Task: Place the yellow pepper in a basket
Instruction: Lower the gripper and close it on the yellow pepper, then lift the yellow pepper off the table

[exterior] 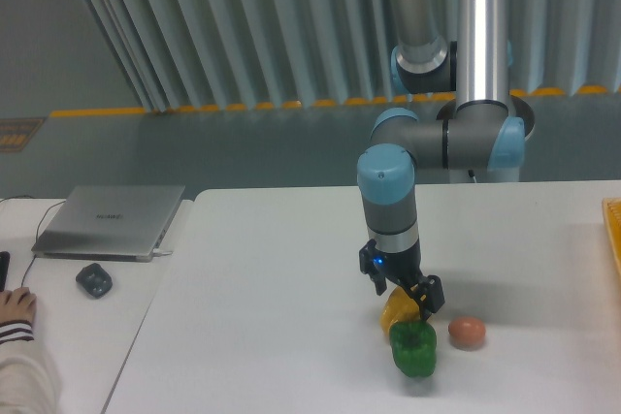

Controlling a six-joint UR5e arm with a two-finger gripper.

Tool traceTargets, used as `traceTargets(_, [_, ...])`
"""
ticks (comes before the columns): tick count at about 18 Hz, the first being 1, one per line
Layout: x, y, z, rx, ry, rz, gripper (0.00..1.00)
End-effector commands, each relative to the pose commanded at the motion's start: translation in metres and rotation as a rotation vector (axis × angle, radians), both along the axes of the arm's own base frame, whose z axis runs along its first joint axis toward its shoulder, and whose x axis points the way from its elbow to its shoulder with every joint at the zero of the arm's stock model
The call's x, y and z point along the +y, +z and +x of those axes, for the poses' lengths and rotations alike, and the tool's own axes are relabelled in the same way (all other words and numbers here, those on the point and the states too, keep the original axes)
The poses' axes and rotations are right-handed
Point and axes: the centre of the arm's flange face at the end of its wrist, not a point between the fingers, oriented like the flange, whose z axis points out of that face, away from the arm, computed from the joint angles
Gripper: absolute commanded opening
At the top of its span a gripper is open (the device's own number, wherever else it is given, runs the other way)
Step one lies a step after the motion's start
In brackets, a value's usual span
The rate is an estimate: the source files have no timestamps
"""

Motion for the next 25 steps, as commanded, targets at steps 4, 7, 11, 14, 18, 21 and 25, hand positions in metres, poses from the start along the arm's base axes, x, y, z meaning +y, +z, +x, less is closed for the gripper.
traceTargets(4, [-0.001,-0.006,0.0,-0.003,0.0,-0.009,1.0])
traceTargets(7, [-0.001,-0.007,0.0,-0.004,-0.003,-0.01,0.88])
traceTargets(11, [0.001,-0.009,0.006,-0.005,-0.012,-0.013,0.61])
traceTargets(14, [0.001,-0.007,0.006,-0.005,-0.015,-0.01,0.54])
traceTargets(18, [-0.004,0.019,0.01,0.016,-0.12,0.005,0.5])
traceTargets(21, [-0.011,0.036,0.009,0.013,-0.174,-0.001,0.5])
traceTargets(25, [-0.022,0.055,-0.001,0.016,-0.248,0.0,0.5])
